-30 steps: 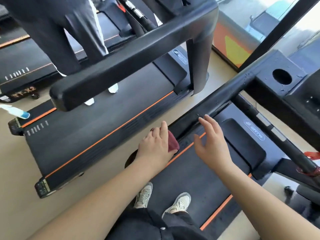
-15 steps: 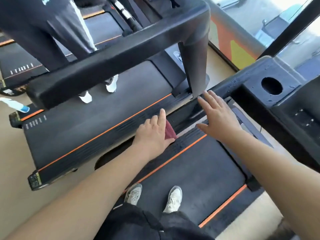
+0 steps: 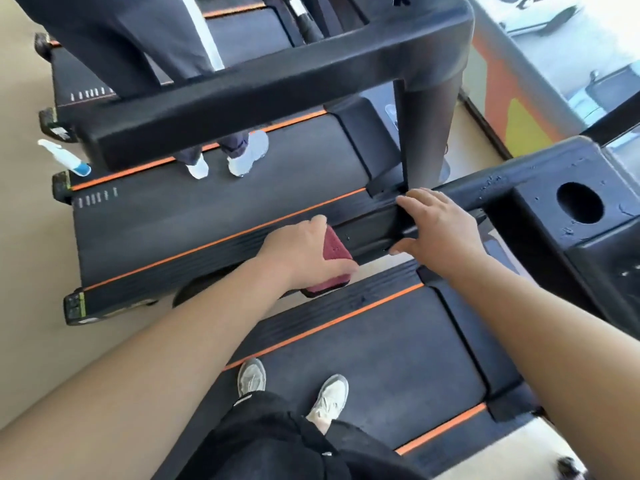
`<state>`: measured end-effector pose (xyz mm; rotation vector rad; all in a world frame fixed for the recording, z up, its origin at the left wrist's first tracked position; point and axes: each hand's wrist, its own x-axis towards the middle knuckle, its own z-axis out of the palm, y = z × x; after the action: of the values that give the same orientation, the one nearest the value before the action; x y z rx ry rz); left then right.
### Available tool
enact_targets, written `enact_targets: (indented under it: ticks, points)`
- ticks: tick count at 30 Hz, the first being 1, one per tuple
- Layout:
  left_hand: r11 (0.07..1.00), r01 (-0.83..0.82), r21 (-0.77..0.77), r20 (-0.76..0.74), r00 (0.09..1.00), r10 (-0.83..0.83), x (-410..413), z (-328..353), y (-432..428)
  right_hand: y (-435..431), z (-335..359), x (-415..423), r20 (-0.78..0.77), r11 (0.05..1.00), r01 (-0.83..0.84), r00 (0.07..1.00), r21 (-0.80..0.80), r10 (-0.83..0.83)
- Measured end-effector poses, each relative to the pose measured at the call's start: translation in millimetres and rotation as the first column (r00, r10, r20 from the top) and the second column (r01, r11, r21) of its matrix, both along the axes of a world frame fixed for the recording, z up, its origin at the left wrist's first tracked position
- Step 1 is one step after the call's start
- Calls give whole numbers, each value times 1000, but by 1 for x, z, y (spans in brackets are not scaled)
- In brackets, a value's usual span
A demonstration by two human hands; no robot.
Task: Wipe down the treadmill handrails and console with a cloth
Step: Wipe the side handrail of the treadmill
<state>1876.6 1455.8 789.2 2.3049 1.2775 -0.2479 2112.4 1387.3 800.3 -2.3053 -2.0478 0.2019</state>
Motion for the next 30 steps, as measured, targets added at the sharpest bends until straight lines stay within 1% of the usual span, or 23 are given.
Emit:
enact_targets:
  ticks: [2,4,7,8,10,12,13,15,17,20,22,24,27,29,30]
  points:
    - [989,18,146,-6,1000,-18,-24,-3,-15,0,0,0,-7,1000,12,1000,1,-12]
    - [962,80,260,-80,995,-61,-48,-5,-28,0,0,0,2,1000,8,1000,5,-8]
    - [941,96,324,-134,990,-55,-45,-10,-27,2,-2,2,27,1000,4,1000,-3,-4]
    - [947,83,312,-121,992,-47,-30,-9,-22,2,-3,3,26,1000,9,1000,-3,-9]
    - [971,51,234,-43,998,-42,9,-7,-10,2,-4,3,15,1000,11,1000,-3,-11]
    - [984,70,162,18,997,-74,45,-9,-2,2,-5,4,8,1000,14,1000,12,-15]
    - [985,76,155,32,996,-82,57,-10,0,1,-5,4,6,1000,22,1000,20,-22]
    - [982,92,164,49,994,-101,56,-14,-3,1,-7,4,-10,999,29,1000,30,-29]
    - [976,136,169,42,988,-145,33,-15,-7,1,-8,7,-36,998,34,999,44,-33]
    - [969,174,176,-17,985,-174,-3,-14,-10,-1,-11,11,-51,997,21,999,69,-17]
    - [966,169,198,-61,985,-160,6,-14,-4,-1,-13,14,-38,997,13,999,72,-10]
    - [985,109,136,-37,994,-105,39,-12,9,1,-14,15,-32,996,4,999,85,-1]
    - [997,67,-50,5,998,-67,85,-6,27,2,-13,16,-18,995,7,1000,96,-5]
    - [996,66,-63,32,997,-64,87,-8,25,2,-13,17,-20,995,11,1000,100,-9]
    - [997,67,-38,44,997,-65,78,-10,21,2,-13,17,-23,995,12,1000,104,-9]
